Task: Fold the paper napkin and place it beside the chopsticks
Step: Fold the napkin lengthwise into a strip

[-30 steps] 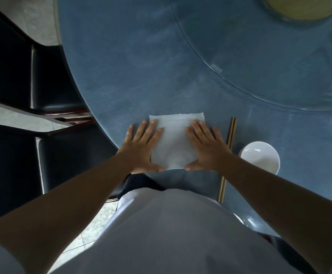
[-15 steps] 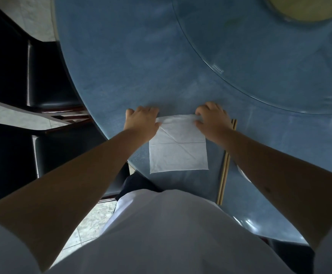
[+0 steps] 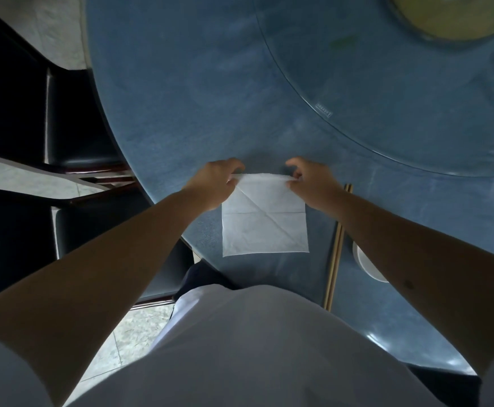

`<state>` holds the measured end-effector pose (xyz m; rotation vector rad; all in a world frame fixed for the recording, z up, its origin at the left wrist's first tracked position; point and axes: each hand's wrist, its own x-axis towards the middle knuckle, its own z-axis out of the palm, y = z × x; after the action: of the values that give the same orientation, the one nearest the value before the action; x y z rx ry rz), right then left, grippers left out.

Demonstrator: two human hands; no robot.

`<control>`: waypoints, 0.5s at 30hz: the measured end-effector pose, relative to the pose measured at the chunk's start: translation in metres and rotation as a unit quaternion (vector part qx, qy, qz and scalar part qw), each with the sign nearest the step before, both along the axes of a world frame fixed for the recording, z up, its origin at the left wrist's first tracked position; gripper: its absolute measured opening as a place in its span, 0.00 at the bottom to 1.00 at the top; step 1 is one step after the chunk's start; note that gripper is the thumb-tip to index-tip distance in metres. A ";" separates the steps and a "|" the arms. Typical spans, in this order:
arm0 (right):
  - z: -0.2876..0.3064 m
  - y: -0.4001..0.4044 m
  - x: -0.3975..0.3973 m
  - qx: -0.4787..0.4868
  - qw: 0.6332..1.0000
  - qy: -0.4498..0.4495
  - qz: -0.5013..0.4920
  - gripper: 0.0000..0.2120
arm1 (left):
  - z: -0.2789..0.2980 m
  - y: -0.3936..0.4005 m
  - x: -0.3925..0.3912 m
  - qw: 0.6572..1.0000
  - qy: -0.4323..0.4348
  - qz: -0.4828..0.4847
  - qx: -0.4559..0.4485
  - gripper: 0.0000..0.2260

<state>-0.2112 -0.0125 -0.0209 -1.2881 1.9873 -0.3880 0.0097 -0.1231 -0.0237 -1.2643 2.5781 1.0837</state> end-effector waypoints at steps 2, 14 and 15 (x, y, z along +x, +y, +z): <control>0.003 -0.001 -0.001 -0.009 1.000 0.022 0.014 0.10 | 0.003 -0.002 0.001 1.000 -0.003 -0.005 0.009 0.12; 0.006 0.041 -0.012 -0.086 0.987 0.083 0.103 0.04 | 0.022 0.024 0.020 0.986 0.020 -0.106 -0.130 0.02; 0.006 0.046 -0.011 -0.087 0.986 0.088 0.114 0.04 | 0.022 0.028 0.022 0.984 0.020 -0.113 -0.137 0.02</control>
<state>-0.2222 0.0335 -0.0145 -1.6935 1.9530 -0.3527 0.0320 -0.0952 -0.0014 -0.9648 2.8913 0.7417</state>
